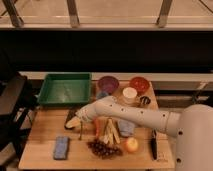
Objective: Place eraser in red bowl
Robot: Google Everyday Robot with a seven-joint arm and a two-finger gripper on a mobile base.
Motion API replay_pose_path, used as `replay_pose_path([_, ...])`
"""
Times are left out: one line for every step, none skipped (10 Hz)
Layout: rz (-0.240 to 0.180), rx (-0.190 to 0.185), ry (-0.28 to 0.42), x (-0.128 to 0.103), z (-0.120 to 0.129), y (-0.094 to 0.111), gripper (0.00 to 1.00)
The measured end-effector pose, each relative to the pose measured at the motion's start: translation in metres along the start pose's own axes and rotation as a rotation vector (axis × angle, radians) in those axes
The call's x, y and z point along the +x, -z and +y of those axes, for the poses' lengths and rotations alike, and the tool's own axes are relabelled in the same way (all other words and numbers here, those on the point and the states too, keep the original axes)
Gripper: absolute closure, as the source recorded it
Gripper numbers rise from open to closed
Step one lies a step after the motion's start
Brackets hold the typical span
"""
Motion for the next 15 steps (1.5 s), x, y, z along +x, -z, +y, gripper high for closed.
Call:
replay_pose_path([0.005, -0.004, 0.0, 0.001, 0.0, -0.003, 0.35])
replay_pose_path([0.009, -0.008, -0.002, 0.002, 0.001, -0.007, 0.35])
replay_pose_path([0.012, -0.013, -0.008, 0.003, 0.0, -0.009, 0.35])
replay_pose_path([0.012, -0.018, -0.014, 0.004, -0.001, -0.01, 0.35])
replay_pose_path([0.007, -0.029, -0.019, 0.004, 0.0, -0.013, 0.35])
replay_pose_path([0.005, -0.042, -0.019, 0.004, 0.003, -0.016, 0.35])
replay_pose_path([0.003, -0.055, -0.02, 0.003, 0.006, -0.02, 0.35])
replay_pose_path([0.003, -0.065, -0.022, 0.003, 0.009, -0.022, 0.35])
replay_pose_path([0.0, -0.076, -0.023, 0.003, 0.011, -0.025, 0.35])
replay_pose_path([-0.001, -0.082, -0.022, 0.002, 0.013, -0.026, 0.35])
replay_pose_path([-0.002, -0.09, -0.022, 0.0, 0.015, -0.029, 0.35])
replay_pose_path([-0.001, -0.097, -0.019, -0.001, 0.018, -0.031, 0.35])
replay_pose_path([-0.001, -0.1, -0.017, -0.001, 0.019, -0.033, 0.35])
replay_pose_path([-0.001, -0.1, -0.016, -0.001, 0.019, -0.033, 0.35])
replay_pose_path([-0.001, -0.101, -0.017, -0.001, 0.019, -0.033, 0.37])
